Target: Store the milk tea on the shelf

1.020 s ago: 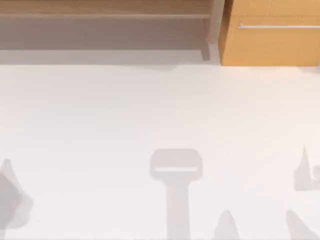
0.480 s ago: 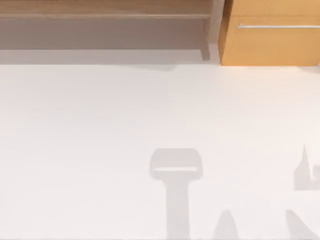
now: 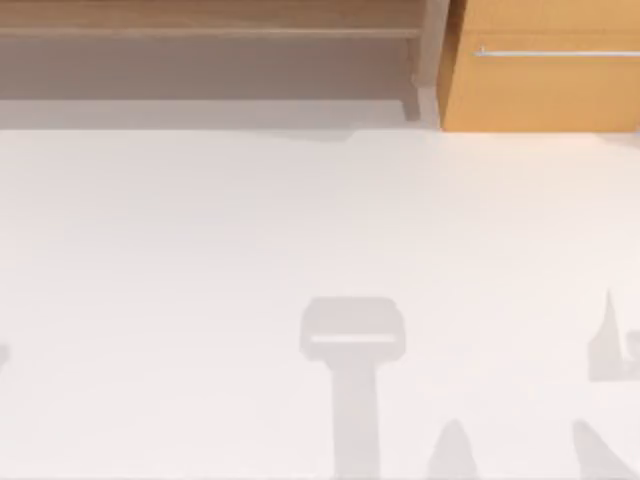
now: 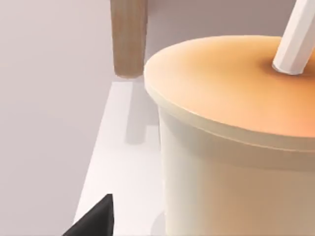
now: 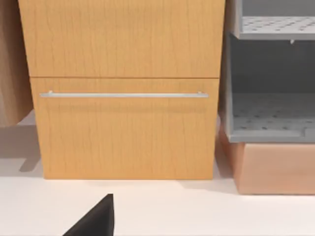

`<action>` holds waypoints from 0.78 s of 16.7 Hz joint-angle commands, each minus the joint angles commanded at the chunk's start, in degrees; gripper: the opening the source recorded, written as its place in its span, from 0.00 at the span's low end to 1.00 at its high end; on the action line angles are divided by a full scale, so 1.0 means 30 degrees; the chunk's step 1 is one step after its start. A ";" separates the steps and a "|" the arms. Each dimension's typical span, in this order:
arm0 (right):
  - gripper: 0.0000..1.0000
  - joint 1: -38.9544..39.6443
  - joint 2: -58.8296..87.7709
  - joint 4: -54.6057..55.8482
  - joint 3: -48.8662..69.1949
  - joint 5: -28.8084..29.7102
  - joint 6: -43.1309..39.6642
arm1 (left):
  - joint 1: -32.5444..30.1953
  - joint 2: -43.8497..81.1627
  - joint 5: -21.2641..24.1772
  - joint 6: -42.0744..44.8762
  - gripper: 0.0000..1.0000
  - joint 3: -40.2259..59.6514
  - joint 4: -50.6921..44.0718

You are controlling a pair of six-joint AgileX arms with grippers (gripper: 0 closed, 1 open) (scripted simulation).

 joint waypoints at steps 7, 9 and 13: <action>1.00 0.0000 0.0000 0.0000 0.0000 0.0000 0.0000 | -0.1819 0.1468 -0.1770 -0.0420 1.00 0.2000 -0.0211; 1.00 0.0000 0.0000 0.0000 0.0000 0.0000 0.0000 | -0.1819 0.1468 -0.1770 -0.0420 0.92 0.2000 -0.0211; 1.00 0.0000 0.0000 0.0000 0.0000 0.0000 0.0000 | -0.1819 0.1468 -0.1770 -0.0420 0.62 0.2000 -0.0211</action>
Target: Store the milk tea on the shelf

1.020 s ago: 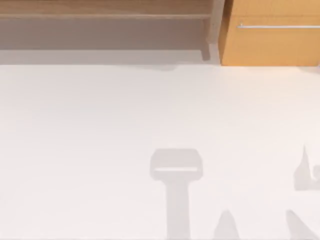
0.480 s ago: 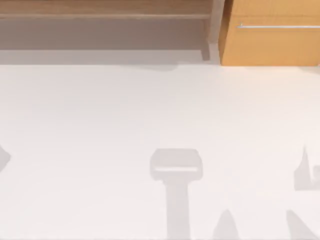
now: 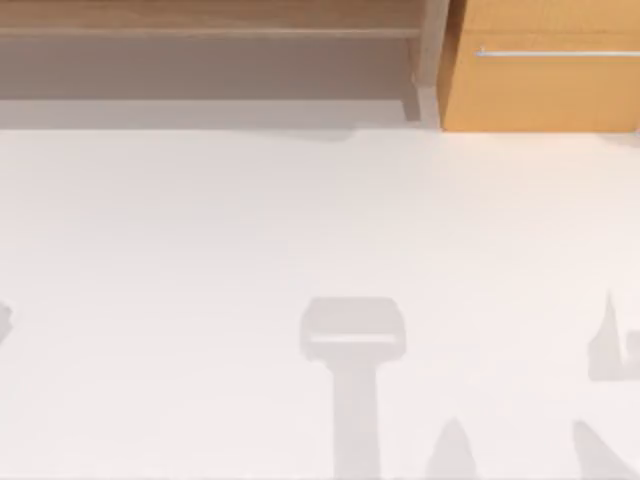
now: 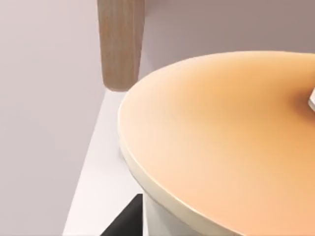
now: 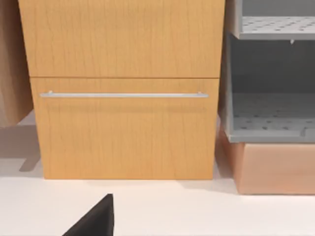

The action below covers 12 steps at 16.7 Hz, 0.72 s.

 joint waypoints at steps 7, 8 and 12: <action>1.00 0.0000 0.0000 0.0000 0.0000 0.0000 0.0000 | 0.0000 0.0000 0.0000 0.0000 0.10 0.0000 0.0000; 1.00 0.0000 0.0000 0.0000 0.0000 0.0000 0.0000 | 0.0000 0.0000 0.0000 0.0000 0.02 0.0000 0.0000; 1.00 0.0000 0.0000 0.0000 0.0000 0.0000 0.0000 | 0.0000 0.0000 0.0000 0.0000 0.00 0.0000 0.0000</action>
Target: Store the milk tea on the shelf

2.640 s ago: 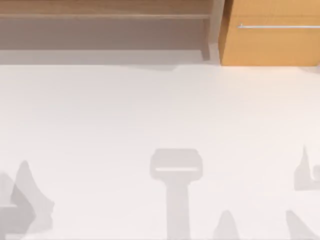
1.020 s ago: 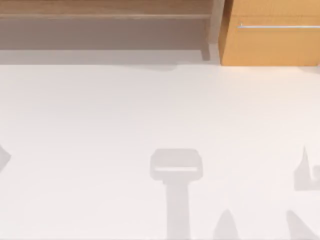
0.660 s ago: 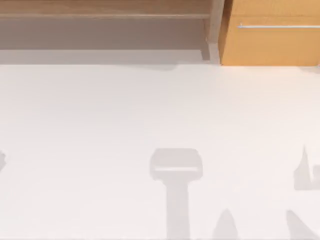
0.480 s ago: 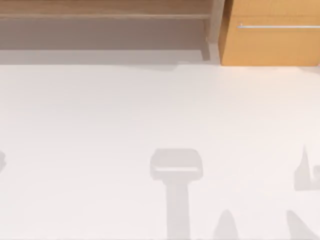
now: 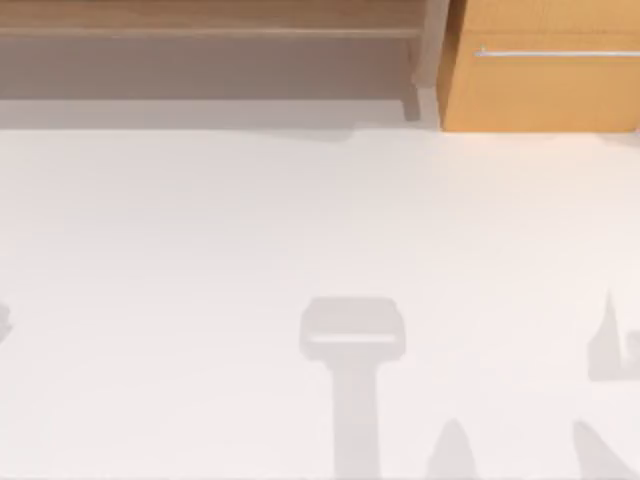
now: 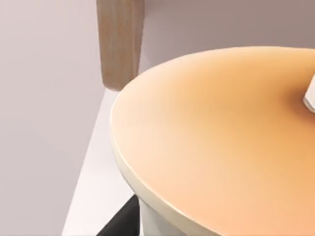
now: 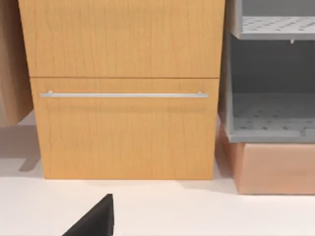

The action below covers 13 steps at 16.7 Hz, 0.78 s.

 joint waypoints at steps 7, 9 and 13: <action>1.00 0.0000 0.0000 0.0000 0.0000 0.0000 0.0000 | 0.0036 -0.0231 -0.0013 0.0029 0.00 -0.0011 -0.0221; 1.00 0.0000 0.0000 0.0000 0.0000 0.0000 0.0000 | 0.0031 -0.0664 -0.0012 0.0032 0.00 -0.0005 -0.0685; 1.00 0.0000 0.0000 0.0000 0.0000 0.0000 0.0000 | 0.0036 -0.0779 -0.0017 0.0067 0.00 -0.0006 -0.0834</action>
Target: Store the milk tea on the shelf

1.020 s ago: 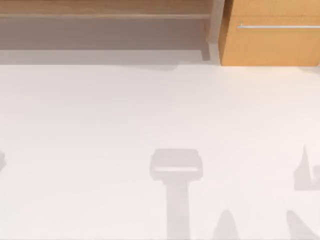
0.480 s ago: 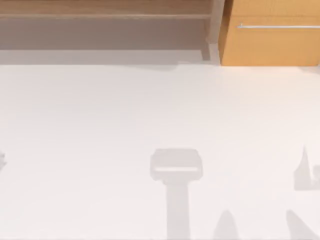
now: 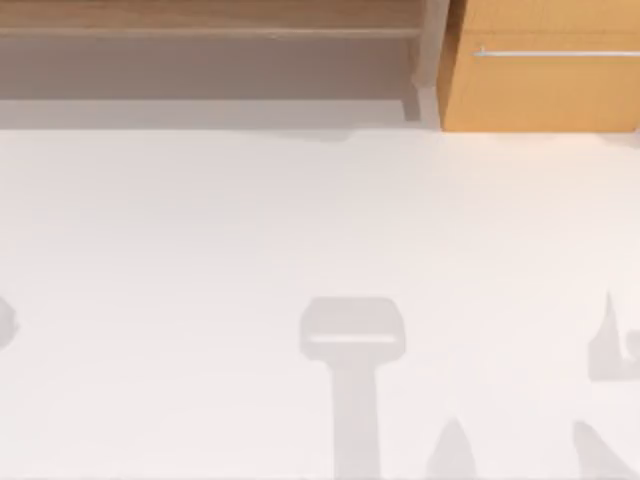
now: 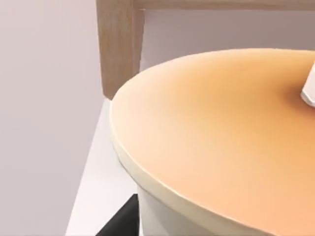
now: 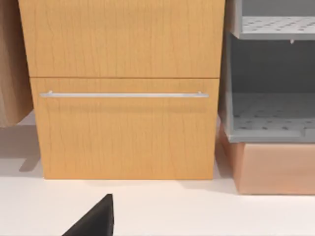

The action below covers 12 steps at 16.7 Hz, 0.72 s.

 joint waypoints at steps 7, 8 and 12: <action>1.00 0.0000 0.0000 0.0000 0.0000 0.0000 0.0000 | -0.3407 -0.1532 -0.2512 -0.0098 0.00 0.0865 0.0623; 1.00 0.0000 0.0000 0.0000 0.0000 0.0000 0.0000 | -0.4472 -0.1845 -0.3232 -0.0157 0.00 0.0966 0.0504; 1.00 0.0000 0.0000 0.0000 0.0000 0.0000 0.0000 | -0.9417 -0.3255 -0.6607 -0.0532 0.00 0.1528 -0.0924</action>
